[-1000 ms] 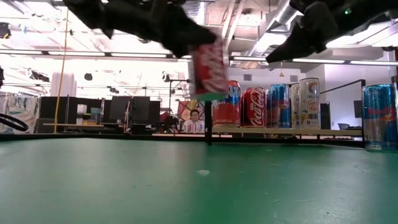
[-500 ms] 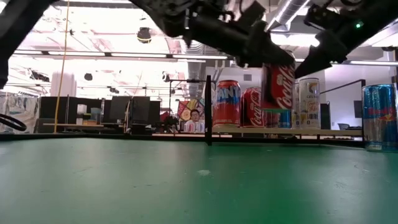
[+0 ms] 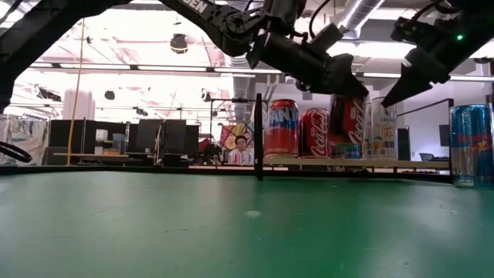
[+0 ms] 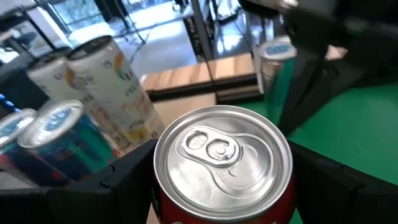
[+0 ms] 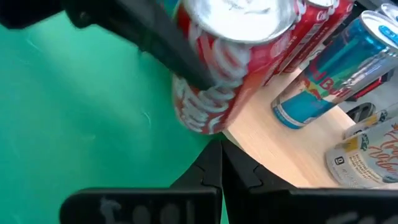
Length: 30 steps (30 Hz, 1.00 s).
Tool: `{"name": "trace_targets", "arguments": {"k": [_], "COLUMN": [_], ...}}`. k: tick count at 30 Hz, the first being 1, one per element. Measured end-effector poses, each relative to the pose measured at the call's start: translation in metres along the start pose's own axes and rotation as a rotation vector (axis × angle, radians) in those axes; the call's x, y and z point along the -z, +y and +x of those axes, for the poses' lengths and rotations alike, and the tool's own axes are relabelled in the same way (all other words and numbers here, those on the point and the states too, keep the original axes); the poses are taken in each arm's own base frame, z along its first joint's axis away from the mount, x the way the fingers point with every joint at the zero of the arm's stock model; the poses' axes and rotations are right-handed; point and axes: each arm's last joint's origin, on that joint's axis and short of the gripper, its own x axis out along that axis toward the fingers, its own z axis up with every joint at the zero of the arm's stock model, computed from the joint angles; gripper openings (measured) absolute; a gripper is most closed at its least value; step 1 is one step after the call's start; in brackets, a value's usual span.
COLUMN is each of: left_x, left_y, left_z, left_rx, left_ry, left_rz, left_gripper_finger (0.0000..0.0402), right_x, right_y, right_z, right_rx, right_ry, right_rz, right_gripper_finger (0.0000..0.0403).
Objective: Place canned beverage on shelf
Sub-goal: Put the red white soda can on the shelf aligned with the other red white soda cans
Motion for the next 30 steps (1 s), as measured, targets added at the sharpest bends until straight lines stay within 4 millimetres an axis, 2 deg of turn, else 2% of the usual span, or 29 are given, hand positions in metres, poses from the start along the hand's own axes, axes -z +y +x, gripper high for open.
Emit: {"name": "trace_targets", "arguments": {"k": [9, 17, 30], "left_x": [0.000, -0.001, 0.009], "left_y": [0.004, 0.007, 0.018], "left_z": [0.000, 0.000, 0.003], "left_rx": [-0.081, -0.074, -0.088], "left_ry": [0.020, 0.036, 0.083], "left_rz": [0.036, 0.083, 0.075], "left_gripper_finger": [0.0281, 0.0281, 0.0281], "right_x": [-0.006, -0.013, -0.022], "right_y": [0.000, 0.001, -0.006], "right_z": [0.006, 0.010, 0.022], "right_rx": [0.021, -0.028, -0.099], "right_ry": [-0.017, -0.034, -0.013], "right_rz": [-0.024, -0.063, -0.071], "right_gripper_finger": [0.0022, 0.0021, 0.0021]}}
